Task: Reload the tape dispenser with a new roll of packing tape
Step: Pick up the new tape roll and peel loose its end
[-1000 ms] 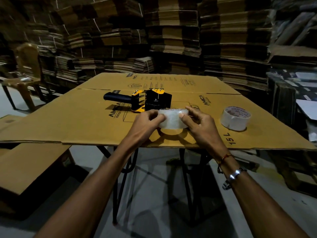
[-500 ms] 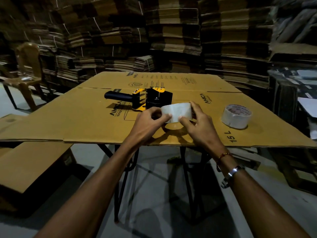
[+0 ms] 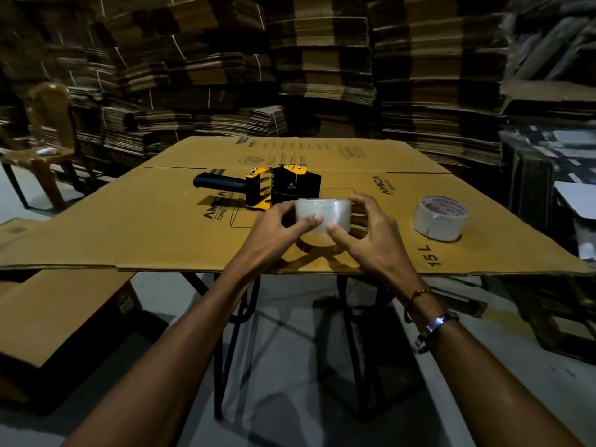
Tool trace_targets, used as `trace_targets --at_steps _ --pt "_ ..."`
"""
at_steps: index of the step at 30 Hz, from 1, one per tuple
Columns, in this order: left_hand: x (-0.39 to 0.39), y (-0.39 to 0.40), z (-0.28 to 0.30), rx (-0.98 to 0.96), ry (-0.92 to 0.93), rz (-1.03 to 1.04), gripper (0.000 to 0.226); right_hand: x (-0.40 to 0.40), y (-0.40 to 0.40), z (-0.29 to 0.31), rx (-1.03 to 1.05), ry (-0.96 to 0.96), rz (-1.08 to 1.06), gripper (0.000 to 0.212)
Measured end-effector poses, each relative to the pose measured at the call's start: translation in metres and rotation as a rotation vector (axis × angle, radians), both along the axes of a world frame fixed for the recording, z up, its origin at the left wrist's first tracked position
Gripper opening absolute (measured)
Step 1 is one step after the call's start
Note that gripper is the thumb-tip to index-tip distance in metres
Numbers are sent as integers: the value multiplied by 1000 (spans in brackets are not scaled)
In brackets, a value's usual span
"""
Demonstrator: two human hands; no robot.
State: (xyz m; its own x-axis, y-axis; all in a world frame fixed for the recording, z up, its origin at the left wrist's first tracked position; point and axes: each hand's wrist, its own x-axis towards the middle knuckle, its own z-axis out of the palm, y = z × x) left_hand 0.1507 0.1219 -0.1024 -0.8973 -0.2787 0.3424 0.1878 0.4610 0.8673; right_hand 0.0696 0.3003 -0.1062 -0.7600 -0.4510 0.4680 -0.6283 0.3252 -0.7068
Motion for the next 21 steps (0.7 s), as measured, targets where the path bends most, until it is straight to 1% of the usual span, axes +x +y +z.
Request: trace_targets --at_steps 2,3,8,10,13,15,16,19,21 --pt "1 1 3 30 -19 -13 55 3 -2 -2 -37 46 -3 72" --pt "1 1 3 44 -31 -15 56 3 -2 -1 -69 40 1 70" --pt "2 -3 5 232 -93 -102 58 -3 0 4 -338 -233 124 47" --pt "4 -8 6 293 -100 -138 53 -4 -3 2 -406 -270 149 41" --pt "6 -15 5 401 -97 -189 47 -4 -11 1 -443 -252 136 31" --pt "6 -17 5 430 -95 -210 47 -3 -13 3 -432 -183 103 25" --pt "5 -18 5 433 -91 -214 47 -2 -13 3 -416 -110 86 21" --pt "2 -17 4 446 -73 -218 48 2 -11 5 -316 252 65 15" --pt "0 -16 4 498 -59 -235 50 5 -9 7 -208 500 92 19"
